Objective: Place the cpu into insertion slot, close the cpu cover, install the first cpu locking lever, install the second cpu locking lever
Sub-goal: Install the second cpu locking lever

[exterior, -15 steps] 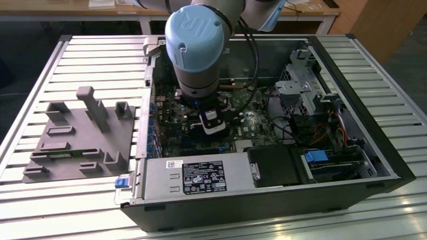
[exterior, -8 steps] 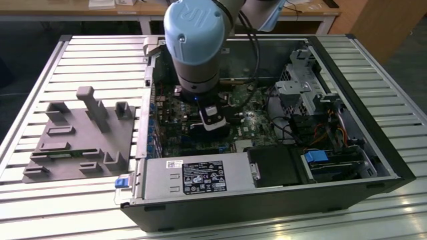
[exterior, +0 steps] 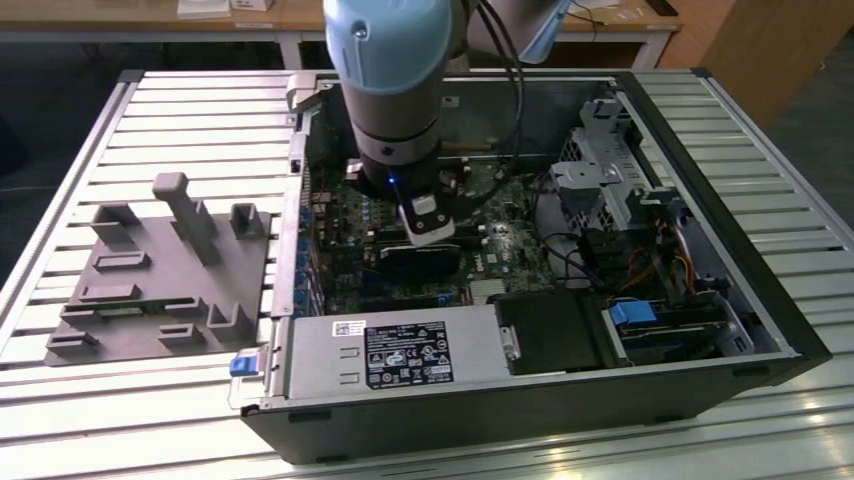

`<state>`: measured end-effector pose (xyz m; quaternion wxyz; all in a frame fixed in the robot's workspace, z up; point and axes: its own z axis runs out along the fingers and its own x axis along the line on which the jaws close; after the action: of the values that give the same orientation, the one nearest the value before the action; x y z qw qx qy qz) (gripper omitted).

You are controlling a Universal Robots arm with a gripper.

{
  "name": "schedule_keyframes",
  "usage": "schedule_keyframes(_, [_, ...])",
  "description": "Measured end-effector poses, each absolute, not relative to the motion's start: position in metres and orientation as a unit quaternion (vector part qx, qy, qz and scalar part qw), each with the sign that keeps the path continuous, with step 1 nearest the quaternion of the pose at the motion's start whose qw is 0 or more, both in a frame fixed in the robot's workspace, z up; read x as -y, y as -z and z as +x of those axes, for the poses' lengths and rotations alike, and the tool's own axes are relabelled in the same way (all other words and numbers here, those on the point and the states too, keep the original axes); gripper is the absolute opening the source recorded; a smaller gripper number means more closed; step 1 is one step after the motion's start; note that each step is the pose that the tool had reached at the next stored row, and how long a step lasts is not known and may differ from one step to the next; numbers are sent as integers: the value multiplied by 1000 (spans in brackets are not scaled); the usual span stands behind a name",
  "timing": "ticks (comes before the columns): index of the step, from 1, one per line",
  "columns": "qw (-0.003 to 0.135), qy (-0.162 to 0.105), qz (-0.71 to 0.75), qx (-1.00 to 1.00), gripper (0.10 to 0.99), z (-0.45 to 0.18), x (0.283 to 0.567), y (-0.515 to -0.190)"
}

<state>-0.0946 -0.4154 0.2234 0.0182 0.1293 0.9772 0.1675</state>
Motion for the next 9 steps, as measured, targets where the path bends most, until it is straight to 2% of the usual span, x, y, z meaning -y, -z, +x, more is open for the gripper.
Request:
schedule_keyframes(5, [21,-144,129,-981,102,-95,415,-231])
schedule_keyframes(9, [22,-139,129,-982,102,-95,415,-246])
